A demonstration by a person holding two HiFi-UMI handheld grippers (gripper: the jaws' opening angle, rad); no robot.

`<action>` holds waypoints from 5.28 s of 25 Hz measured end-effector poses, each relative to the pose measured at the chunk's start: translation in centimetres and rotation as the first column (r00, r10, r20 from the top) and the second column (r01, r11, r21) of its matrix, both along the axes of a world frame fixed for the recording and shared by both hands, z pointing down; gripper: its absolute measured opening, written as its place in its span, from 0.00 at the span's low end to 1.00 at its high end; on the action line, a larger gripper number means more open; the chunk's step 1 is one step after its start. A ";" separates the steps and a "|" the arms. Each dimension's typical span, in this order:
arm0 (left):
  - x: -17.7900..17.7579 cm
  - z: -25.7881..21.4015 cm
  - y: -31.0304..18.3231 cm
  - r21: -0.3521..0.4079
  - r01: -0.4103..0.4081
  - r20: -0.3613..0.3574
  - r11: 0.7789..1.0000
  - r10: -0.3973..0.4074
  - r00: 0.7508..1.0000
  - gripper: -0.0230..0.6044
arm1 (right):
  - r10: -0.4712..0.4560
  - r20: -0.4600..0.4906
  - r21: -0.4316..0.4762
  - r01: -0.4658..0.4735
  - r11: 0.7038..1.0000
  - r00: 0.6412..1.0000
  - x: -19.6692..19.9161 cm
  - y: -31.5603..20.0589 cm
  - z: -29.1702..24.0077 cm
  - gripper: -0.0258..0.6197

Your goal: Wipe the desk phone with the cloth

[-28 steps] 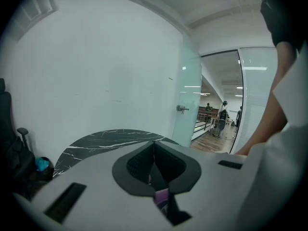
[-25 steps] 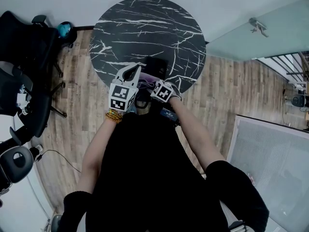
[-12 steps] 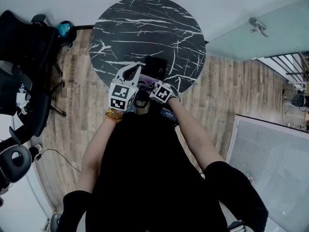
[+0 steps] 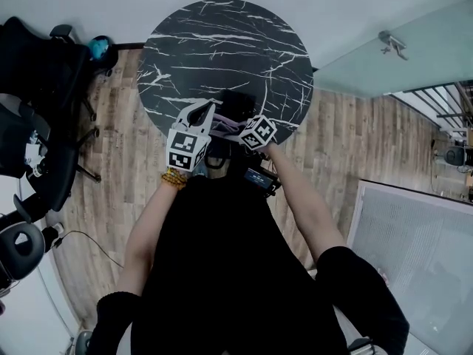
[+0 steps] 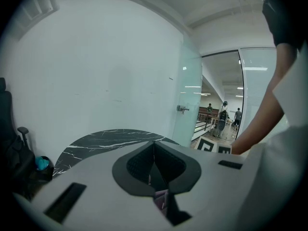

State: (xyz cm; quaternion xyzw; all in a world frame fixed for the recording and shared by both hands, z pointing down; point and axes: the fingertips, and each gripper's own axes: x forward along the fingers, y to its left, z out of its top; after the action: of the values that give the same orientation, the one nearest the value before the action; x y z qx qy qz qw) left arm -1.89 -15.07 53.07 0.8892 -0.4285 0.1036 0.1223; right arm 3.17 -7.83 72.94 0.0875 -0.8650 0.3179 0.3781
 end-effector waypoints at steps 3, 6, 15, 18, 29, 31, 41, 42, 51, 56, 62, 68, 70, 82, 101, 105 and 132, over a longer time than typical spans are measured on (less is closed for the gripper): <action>0.0 0.1 -0.1 -0.002 0.000 -0.001 1.000 0.000 1.000 0.06 | -0.022 0.052 0.012 0.021 1.000 0.998 0.9 -1.8 -2.4 0.12; 0.4 0.3 0.1 -0.005 -0.011 -0.001 1.000 0.011 1.000 0.06 | -0.011 0.055 0.116 0.004 0.993 0.998 2.2 -5.4 -4.8 0.13; 0.9 0.4 0.4 -0.010 -0.016 0.005 1.000 0.016 1.000 0.06 | 0.139 -0.103 0.710 -0.025 0.704 0.985 5.4 -15.5 -12.5 0.12; 0.9 0.6 0.4 -0.015 -0.015 0.005 1.000 0.015 1.000 0.06 | 0.190 -0.181 0.793 0.029 0.609 0.965 6.1 -15.9 -12.4 0.13; 0.4 1.0 1.0 -0.023 -0.011 0.010 1.000 0.011 1.000 0.06 | 0.074 -0.364 0.581 0.164 0.797 0.929 5.7 -10.8 -2.7 0.13; 0.4 1.0 1.0 -0.022 -0.010 0.010 1.000 0.010 1.000 0.06 | 0.085 -0.352 0.573 0.143 0.807 0.932 5.7 -10.7 -2.6 0.12; 0.7 1.0 1.1 -0.023 -0.024 0.009 0.999 0.024 1.000 0.06 | 0.083 -0.344 0.526 0.119 0.842 0.935 5.6 -10.2 -2.2 0.12; 0.7 1.0 1.1 -0.024 -0.024 0.008 0.999 0.025 1.000 0.06 | 0.085 -0.339 0.522 0.113 0.846 0.937 5.7 -10.1 -2.1 0.12; 1.0 0.9 1.1 -0.026 -0.035 -0.001 0.999 0.035 0.999 0.06 | 0.093 -0.319 0.501 0.084 0.862 0.943 5.4 -9.2 -1.7 0.12; 1.1 1.0 1.1 -0.028 -0.040 -0.004 0.999 0.040 0.999 0.06 | 0.103 -0.304 0.491 0.063 0.869 0.947 5.3 -8.8 -1.5 0.12; 1.2 1.1 1.1 -0.033 -0.049 -0.004 0.998 0.048 0.999 0.06 | 0.108 -0.297 0.479 0.051 0.876 0.949 5.1 -8.3 -1.3 0.12; 1.3 1.2 1.0 -0.037 -0.055 -0.003 0.998 0.055 0.999 0.06 | 0.115 -0.291 0.461 0.034 0.887 0.950 5.1 -8.1 -1.1 0.12; 1.4 1.3 0.9 -0.038 -0.059 0.000 0.998 0.059 0.998 0.06 | 0.116 -0.287 0.454 0.029 0.890 0.951 5.0 -8.1 -1.1 0.12; 1.3 1.5 0.8 -0.043 -0.064 -0.001 0.997 0.064 0.998 0.06 | 0.114 -0.271 0.442 0.018 0.897 0.956 4.8 -7.6 -1.0 0.12; 1.3 1.6 0.9 -0.048 -0.060 0.002 0.997 0.060 0.998 0.06 | 0.127 -0.268 0.445 0.006 0.896 0.955 4.8 -7.5 -1.0 0.12; 1.4 1.7 1.1 -0.049 -0.061 0.003 0.997 0.061 0.998 0.06 | 0.127 -0.267 0.446 0.005 0.895 0.955 4.7 -7.4 -1.1 0.12; 1.3 2.2 1.3 -0.065 -0.059 0.010 0.996 0.059 0.998 0.06 | 0.080 -0.257 0.391 0.028 0.920 0.963 3.9 -3.9 0.6 0.12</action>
State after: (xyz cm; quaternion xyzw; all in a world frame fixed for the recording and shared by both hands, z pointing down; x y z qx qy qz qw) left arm -0.60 -13.82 55.23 0.8964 -0.3992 0.1261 0.1456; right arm 7.04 -11.73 73.54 0.2149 -0.8507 0.1291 0.4621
